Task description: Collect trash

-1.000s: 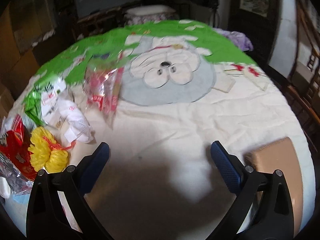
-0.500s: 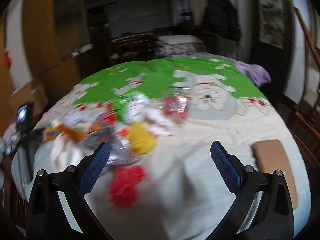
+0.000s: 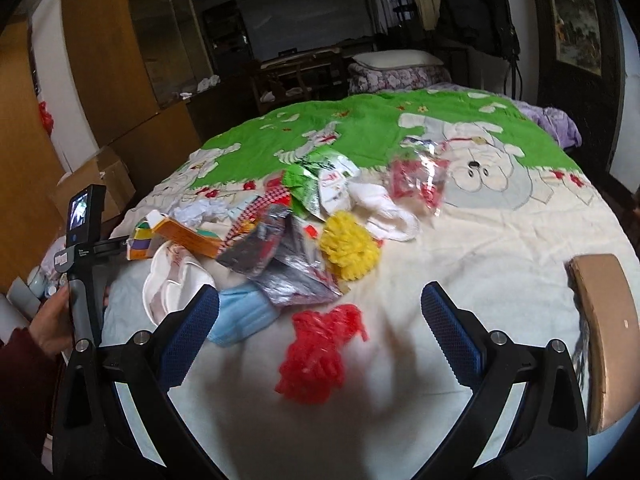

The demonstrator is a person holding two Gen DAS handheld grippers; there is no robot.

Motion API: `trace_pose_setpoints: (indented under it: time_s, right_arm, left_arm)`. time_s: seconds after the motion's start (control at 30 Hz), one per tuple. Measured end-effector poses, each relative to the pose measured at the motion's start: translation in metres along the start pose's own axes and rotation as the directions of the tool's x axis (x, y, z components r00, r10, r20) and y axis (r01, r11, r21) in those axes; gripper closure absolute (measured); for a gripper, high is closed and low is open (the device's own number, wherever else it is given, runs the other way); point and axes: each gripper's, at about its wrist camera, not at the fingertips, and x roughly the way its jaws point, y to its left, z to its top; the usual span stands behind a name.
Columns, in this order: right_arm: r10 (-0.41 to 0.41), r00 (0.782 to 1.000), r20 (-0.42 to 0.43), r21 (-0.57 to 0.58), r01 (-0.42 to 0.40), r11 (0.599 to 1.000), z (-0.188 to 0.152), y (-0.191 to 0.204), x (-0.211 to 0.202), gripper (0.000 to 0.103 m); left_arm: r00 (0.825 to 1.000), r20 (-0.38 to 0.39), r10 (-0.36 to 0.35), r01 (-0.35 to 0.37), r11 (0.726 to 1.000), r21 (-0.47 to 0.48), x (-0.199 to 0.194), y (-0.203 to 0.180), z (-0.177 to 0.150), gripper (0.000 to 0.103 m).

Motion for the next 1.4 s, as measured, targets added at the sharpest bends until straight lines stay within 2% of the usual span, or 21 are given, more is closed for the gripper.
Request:
trace_pose_setpoints:
  time_s: [0.03,0.13,0.27,0.37,0.43,0.53,0.6,0.73,0.83,1.07,1.4]
  right_arm:
    - [0.002,1.000,-0.010,0.013,-0.002,1.000,-0.001,-0.004,0.002,0.006]
    - [0.021,0.999,-0.033,0.033,-0.020,0.999,-0.003,-0.008,0.008,0.006]
    - [0.035,0.999,-0.022,0.019,-0.034,0.999,-0.005,-0.007,-0.003,0.006]
    - [0.043,0.999,0.006,-0.002,-0.043,0.999,-0.006,-0.005,-0.021,0.006]
    - [0.037,0.999,0.020,-0.016,-0.037,0.999,-0.007,-0.003,-0.035,0.006]
    - [0.022,0.999,0.044,-0.029,-0.021,0.999,-0.007,-0.001,-0.056,0.006]
    - [0.004,0.999,0.054,-0.040,-0.001,0.999,-0.006,-0.002,-0.066,0.006]
    - [-0.033,0.996,0.082,-0.061,0.038,0.997,-0.004,-0.004,-0.092,0.006]
    - [-0.052,0.994,0.101,-0.064,0.058,0.996,-0.003,-0.007,-0.108,0.006]
    - [-0.033,0.992,0.125,-0.066,0.041,0.997,0.000,-0.007,-0.126,0.006]
    - [-0.020,0.993,0.120,-0.073,0.029,0.997,-0.002,-0.003,-0.124,0.006]
  left_arm:
    - [1.000,-0.006,0.016,-0.016,1.000,-0.009,-0.001,-0.001,-0.001,0.004]
    - [0.996,-0.086,0.034,-0.034,0.999,-0.001,-0.013,-0.004,-0.010,0.005]
    - [0.994,-0.105,0.010,-0.013,1.000,-0.026,-0.045,-0.003,-0.028,0.006]
    - [0.999,-0.008,0.039,-0.039,0.999,-0.008,-0.099,-0.013,-0.048,0.006]
    - [0.994,0.075,0.078,-0.081,0.996,0.041,-0.140,-0.030,-0.064,0.006]
    - [0.964,0.225,0.143,-0.179,0.973,0.149,-0.211,-0.073,-0.097,0.006]
    - [0.948,0.282,0.149,-0.205,0.962,0.179,-0.242,-0.093,-0.114,0.006]
    - [0.936,0.327,0.127,-0.200,0.959,0.199,-0.279,-0.121,-0.137,0.006]
    - [0.938,0.330,0.107,-0.179,0.964,0.196,-0.290,-0.130,-0.144,0.006]
    - [0.957,0.282,0.066,-0.120,0.976,0.179,-0.302,-0.134,-0.154,0.006]
    - [0.965,0.247,0.090,-0.131,0.979,0.153,-0.296,-0.129,-0.157,0.006]
